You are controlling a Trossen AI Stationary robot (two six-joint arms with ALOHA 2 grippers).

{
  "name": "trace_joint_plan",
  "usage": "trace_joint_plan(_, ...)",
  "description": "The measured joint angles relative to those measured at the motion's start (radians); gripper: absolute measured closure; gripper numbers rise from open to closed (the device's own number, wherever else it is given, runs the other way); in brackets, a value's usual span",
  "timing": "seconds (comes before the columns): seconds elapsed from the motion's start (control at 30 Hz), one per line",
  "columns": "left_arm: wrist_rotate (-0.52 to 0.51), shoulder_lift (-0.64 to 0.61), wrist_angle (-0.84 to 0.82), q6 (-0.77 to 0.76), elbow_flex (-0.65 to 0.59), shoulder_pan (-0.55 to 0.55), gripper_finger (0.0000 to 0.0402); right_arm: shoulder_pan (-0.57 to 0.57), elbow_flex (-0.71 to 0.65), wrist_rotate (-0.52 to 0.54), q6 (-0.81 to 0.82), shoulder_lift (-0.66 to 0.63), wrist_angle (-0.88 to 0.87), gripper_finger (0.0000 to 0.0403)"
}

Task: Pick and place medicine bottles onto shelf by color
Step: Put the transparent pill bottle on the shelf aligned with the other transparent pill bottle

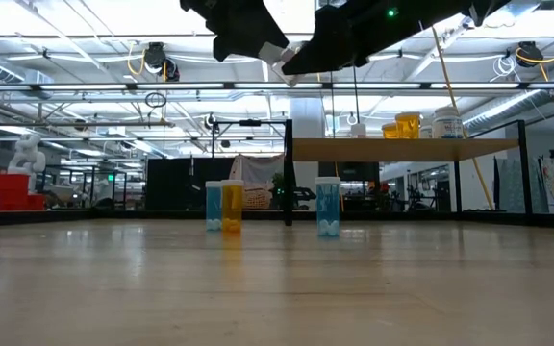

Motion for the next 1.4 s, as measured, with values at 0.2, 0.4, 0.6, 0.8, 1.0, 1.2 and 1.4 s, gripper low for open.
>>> trace_joint_plan(0.2, -0.032, 0.000, 0.050, 0.053, 0.000, -0.022, 0.0185, 0.002, 0.000, -0.004, 0.002, -0.009, -0.007, 0.0246)
trace_joint_plan(0.4, -0.152, -0.065, 0.072, 0.164, 0.001, -0.050, 0.0139, 0.008, -0.001, -0.002, 0.077, -0.066, -0.071, 0.0249)
trace_joint_plan(0.6, -0.219, -0.147, 0.081, 0.236, 0.001, -0.076, 0.0124, 0.015, -0.002, -0.002, 0.207, -0.165, -0.199, 0.0249)
trace_joint_plan(0.8, -0.221, -0.141, 0.164, 0.246, -0.066, -0.074, 0.0124, 0.012, -0.102, -0.008, 0.247, -0.278, -0.089, 0.0247)
trace_joint_plan(1.0, -0.209, -0.131, 0.504, 0.226, -0.208, -0.035, 0.0124, -0.008, -0.273, -0.135, 0.265, -0.341, 0.285, 0.0246)
trace_joint_plan(1.2, -0.074, -0.070, 0.861, 0.244, -0.309, -0.018, 0.0124, -0.013, -0.335, -0.140, 0.277, -0.349, 0.464, 0.0245)
trace_joint_plan(1.4, -0.043, 0.024, 0.969, 0.264, -0.311, -0.023, 0.0124, -0.020, -0.336, -0.189, 0.298, -0.320, 0.546, 0.0244)
